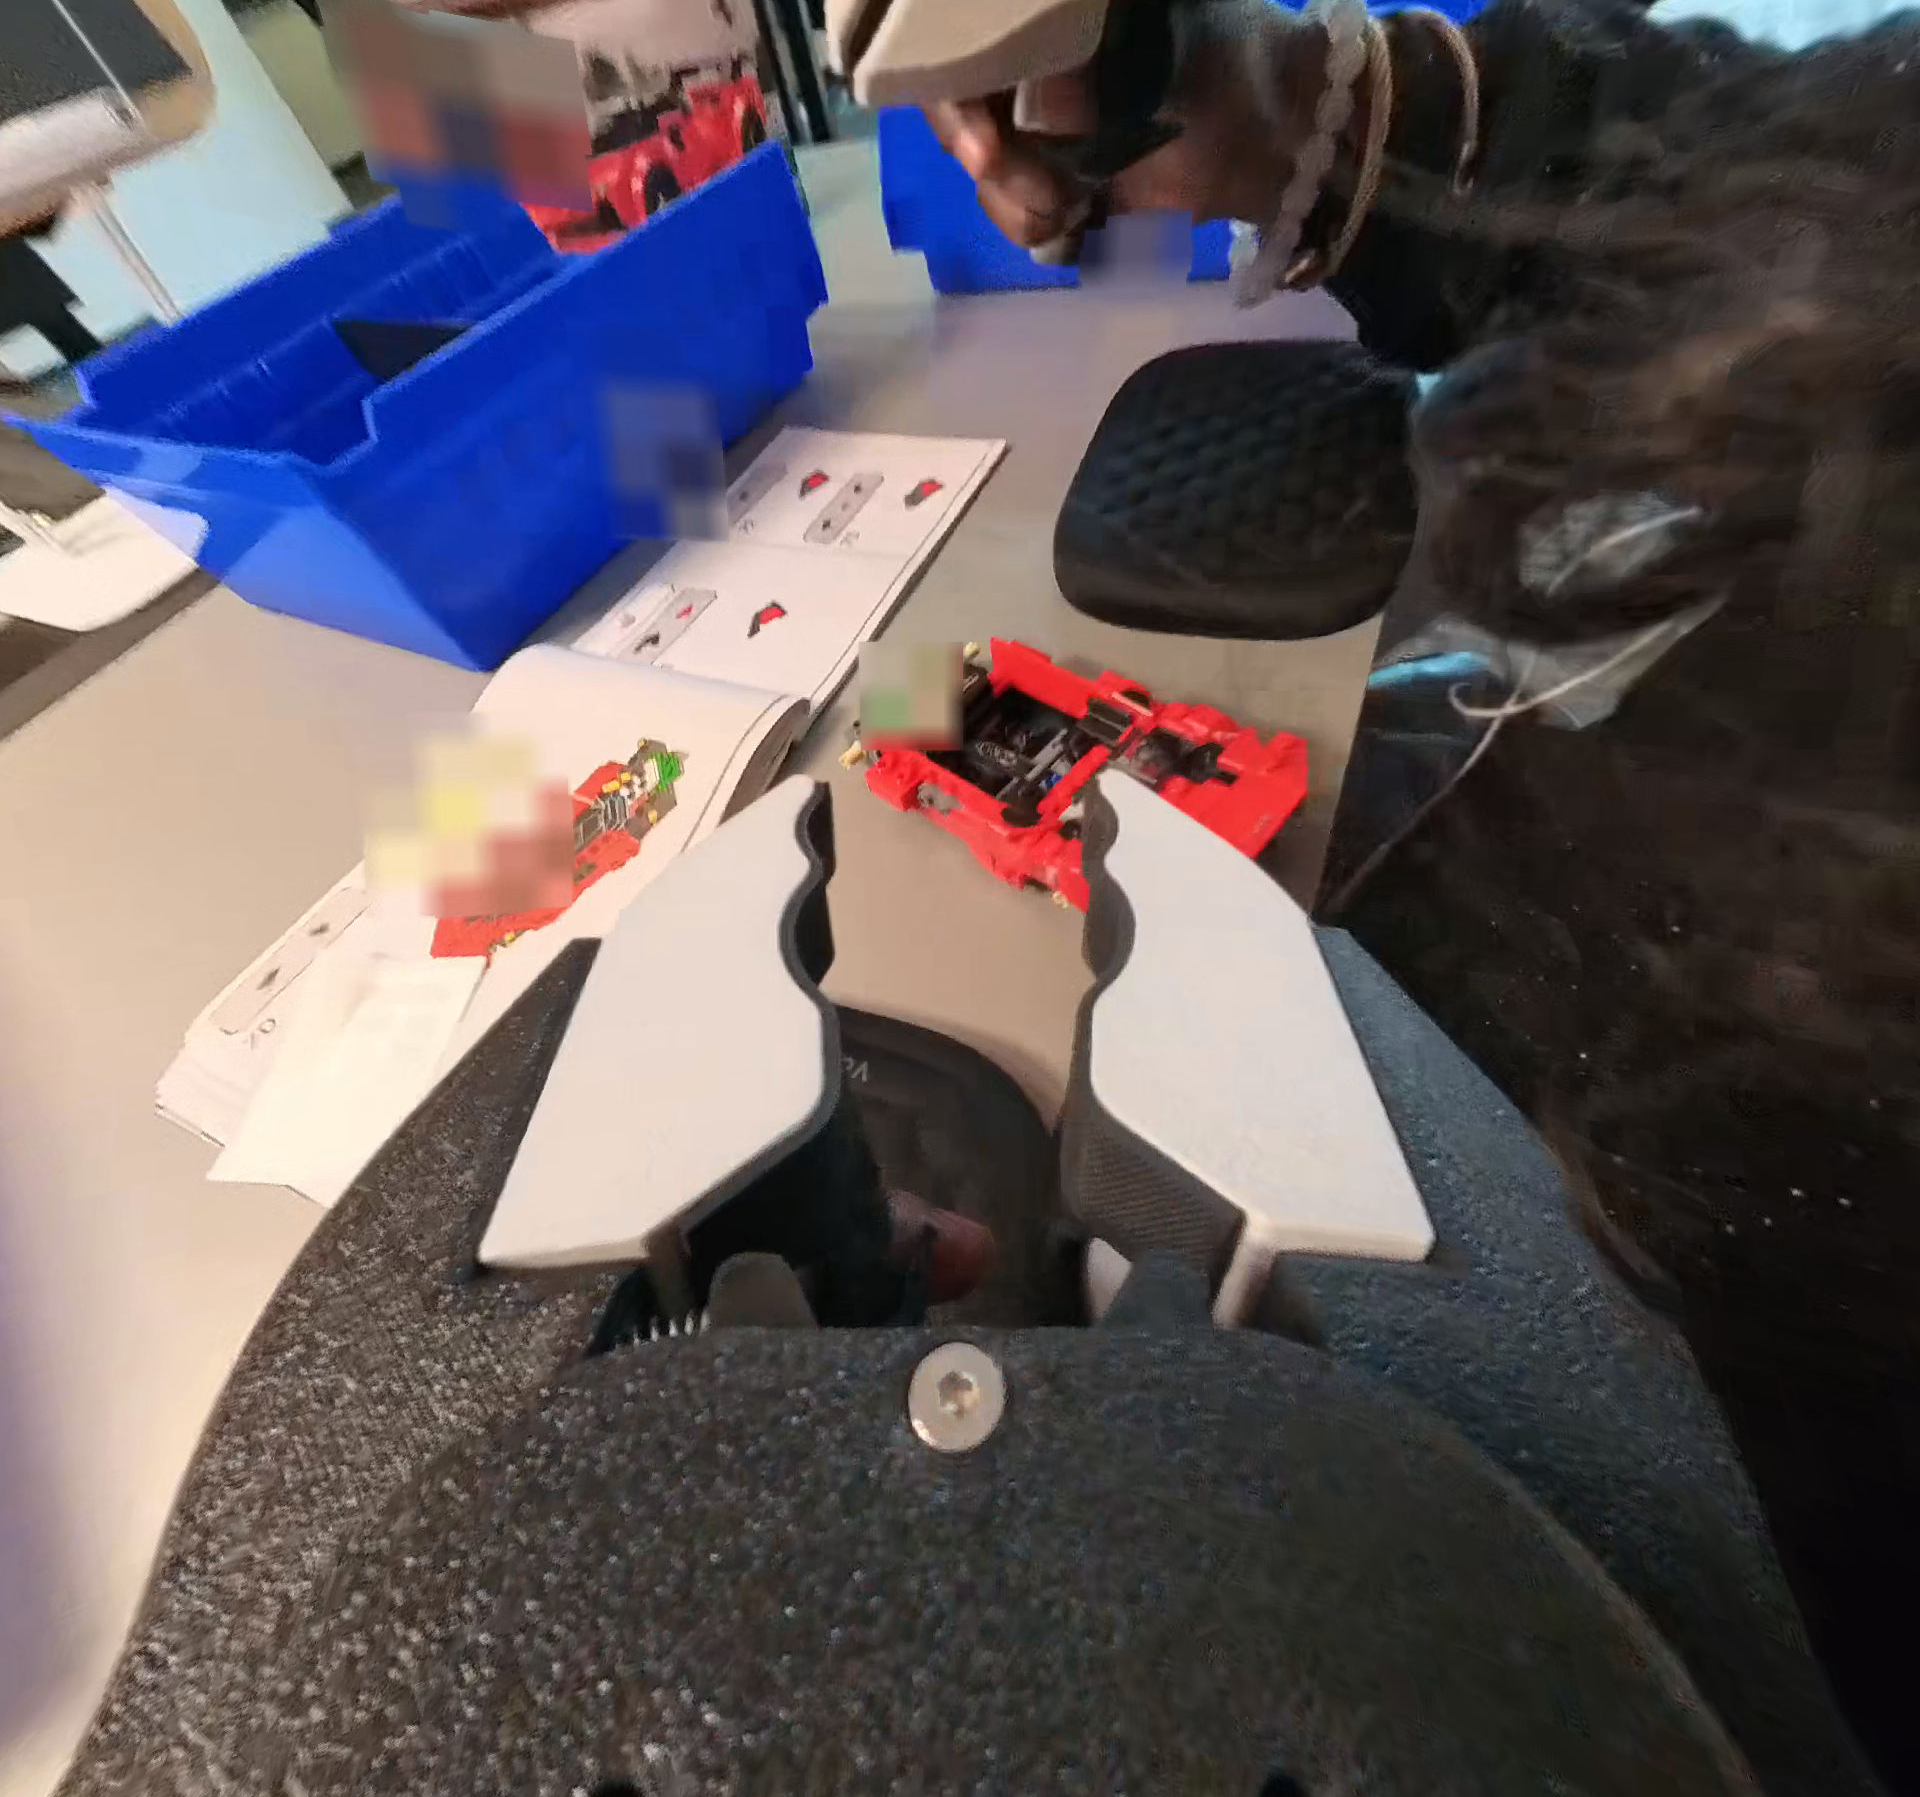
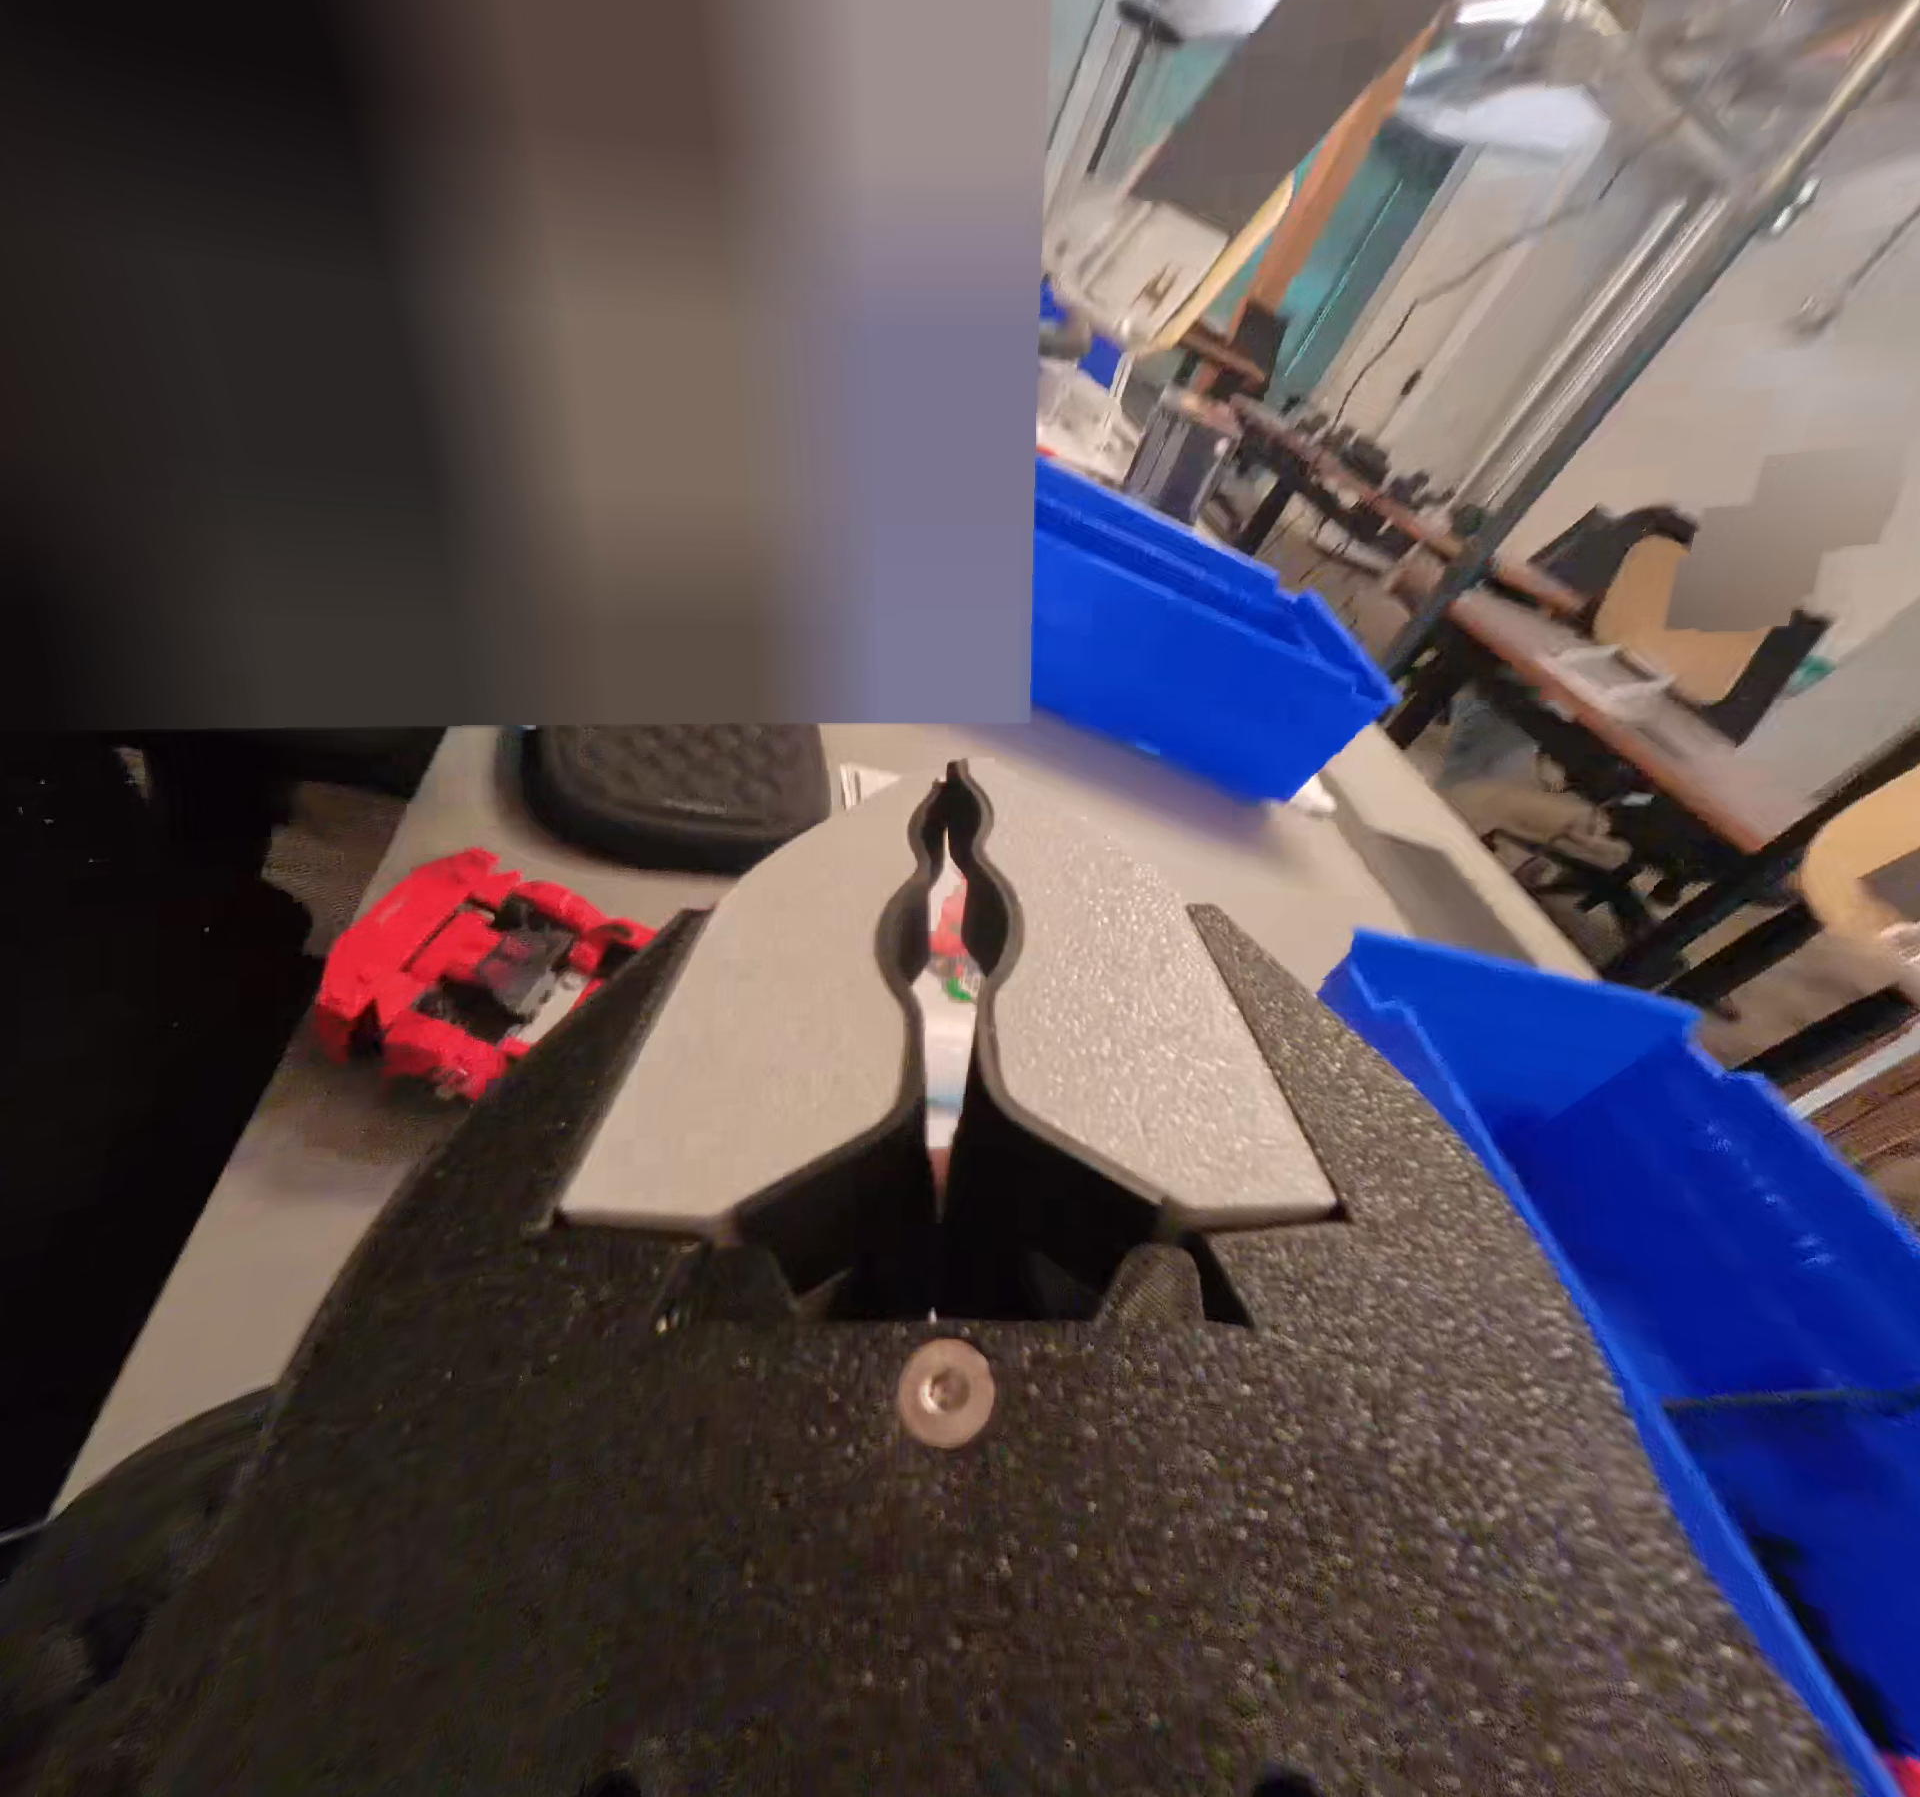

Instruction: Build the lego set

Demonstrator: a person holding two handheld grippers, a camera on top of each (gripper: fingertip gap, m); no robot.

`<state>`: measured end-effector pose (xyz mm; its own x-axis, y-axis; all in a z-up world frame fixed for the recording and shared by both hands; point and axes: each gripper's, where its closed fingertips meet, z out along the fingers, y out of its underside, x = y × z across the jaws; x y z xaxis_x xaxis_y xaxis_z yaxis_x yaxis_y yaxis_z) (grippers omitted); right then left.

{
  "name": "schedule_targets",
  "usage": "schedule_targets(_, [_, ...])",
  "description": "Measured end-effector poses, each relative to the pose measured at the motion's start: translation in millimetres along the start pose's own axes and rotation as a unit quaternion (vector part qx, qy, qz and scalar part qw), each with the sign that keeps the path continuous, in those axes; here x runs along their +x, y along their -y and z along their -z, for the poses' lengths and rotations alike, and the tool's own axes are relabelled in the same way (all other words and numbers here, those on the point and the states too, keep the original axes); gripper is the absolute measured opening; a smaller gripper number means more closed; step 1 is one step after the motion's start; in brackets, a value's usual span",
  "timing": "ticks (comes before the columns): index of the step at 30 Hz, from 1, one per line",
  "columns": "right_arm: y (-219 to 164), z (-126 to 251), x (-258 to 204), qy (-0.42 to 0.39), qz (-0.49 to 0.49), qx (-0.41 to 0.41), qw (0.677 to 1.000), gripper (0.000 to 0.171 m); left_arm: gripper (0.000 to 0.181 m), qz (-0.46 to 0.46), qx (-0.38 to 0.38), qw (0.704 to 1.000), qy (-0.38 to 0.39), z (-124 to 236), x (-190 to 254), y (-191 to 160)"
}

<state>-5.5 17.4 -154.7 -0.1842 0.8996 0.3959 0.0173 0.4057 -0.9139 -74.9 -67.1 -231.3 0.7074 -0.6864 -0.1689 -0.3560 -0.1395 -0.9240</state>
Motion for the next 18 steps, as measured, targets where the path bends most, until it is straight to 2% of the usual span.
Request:
schedule_targets(6, [55.2, 19.0, -32.8, -0.027, 0.100, 0.047, 0.994, 0.000, 0.039, -0.069, 0.036, 0.997, 0.023, 16.8, 29.1, 23.3])
schedule_targets(12, [93.7, 39.9, -60.6, -0.038, 0.151, 0.071, 0.985, 0.000, 0.044, -0.102, 0.014, 0.995, 0.011, 13.4, 52.5, 27.5])
schedule_targets(15, [109.6, 51.3, -61.0, -0.045, 0.127, 0.107, 0.985, 0.000, 0.044, -0.099, 0.010, 0.995, 0.009, 9.2, 56.6, 28.9])
schedule_targets(18, [117.3, 59.4, -44.3, -0.069, 0.042, 0.143, 0.986, 0.000, 0.044, -0.086, 0.006, 0.996, 0.010, 3.4, 56.8, 28.7])
